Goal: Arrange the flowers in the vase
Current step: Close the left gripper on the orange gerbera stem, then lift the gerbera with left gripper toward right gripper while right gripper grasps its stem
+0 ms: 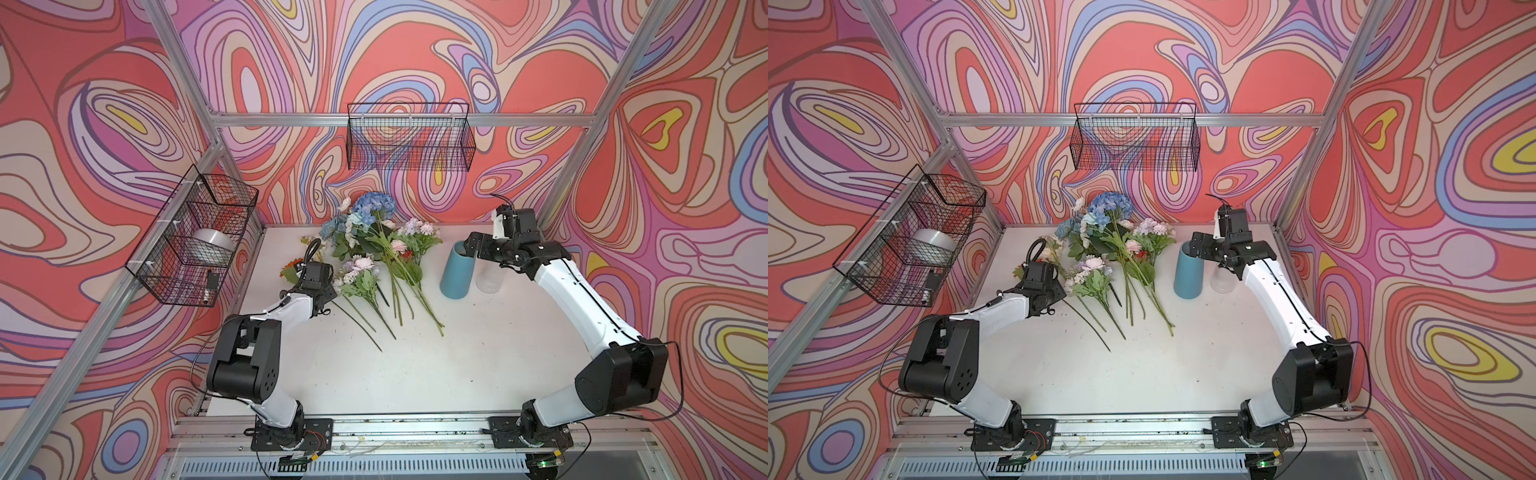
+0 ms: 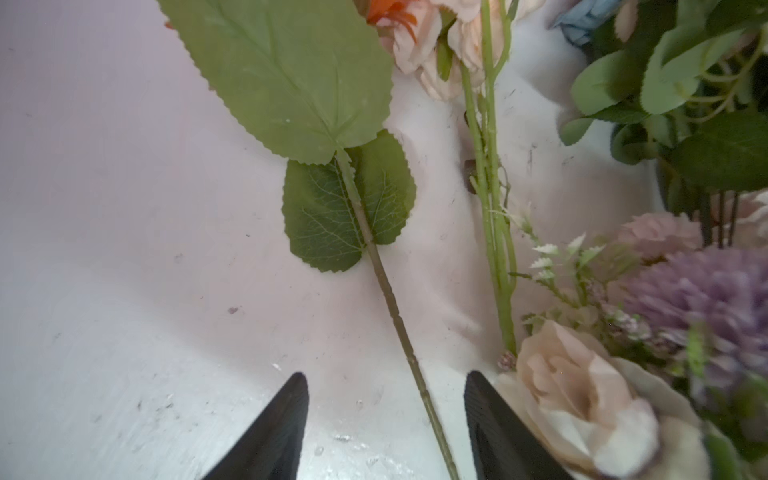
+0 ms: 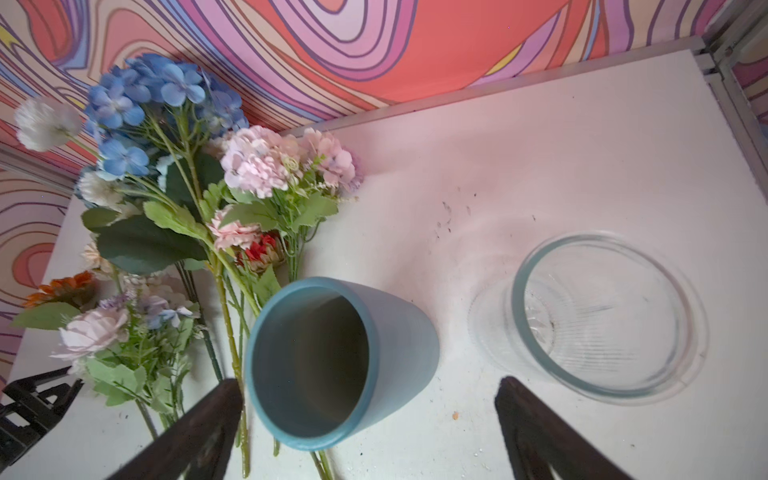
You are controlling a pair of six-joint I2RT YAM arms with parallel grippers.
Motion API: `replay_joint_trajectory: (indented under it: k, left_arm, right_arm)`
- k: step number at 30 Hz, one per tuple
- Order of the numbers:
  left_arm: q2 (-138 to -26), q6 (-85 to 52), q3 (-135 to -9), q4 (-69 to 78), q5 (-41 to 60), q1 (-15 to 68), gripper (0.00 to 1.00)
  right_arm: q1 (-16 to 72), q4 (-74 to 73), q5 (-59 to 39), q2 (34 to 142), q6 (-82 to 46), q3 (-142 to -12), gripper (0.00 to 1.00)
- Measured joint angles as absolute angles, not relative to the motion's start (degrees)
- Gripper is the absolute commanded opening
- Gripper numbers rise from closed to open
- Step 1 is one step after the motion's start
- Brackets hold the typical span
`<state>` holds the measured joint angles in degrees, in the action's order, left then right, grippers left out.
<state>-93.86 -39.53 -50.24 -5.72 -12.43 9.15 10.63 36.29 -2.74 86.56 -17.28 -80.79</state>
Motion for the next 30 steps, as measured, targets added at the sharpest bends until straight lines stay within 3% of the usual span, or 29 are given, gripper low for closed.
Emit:
replay_joint_trajectory:
  k: [13,20,23,30]
  left_arm:
    - [-103.5,-44.8,-56.8,-7.9,-12.4,9.0,0.56]
    - [-106.4,-47.5,-59.7,-6.9,-12.2,7.5,0.11]
    - [-106.2,-48.4,-58.6,-5.9,-13.2,7.4,0.0]
    - [-104.7,-48.9,-56.4,-4.4,-13.6,7.1,0.0]
  right_arm:
    - [10.6,30.4,-4.7,85.7,-17.2,-78.4,0.98]
    - [10.6,29.5,-5.0,80.9,-17.0,-77.0,0.98]
    - [10.6,28.5,-5.1,78.8,-17.0,-76.2,0.98]
    - [10.6,26.3,-5.8,77.5,-17.0,-75.6,0.98]
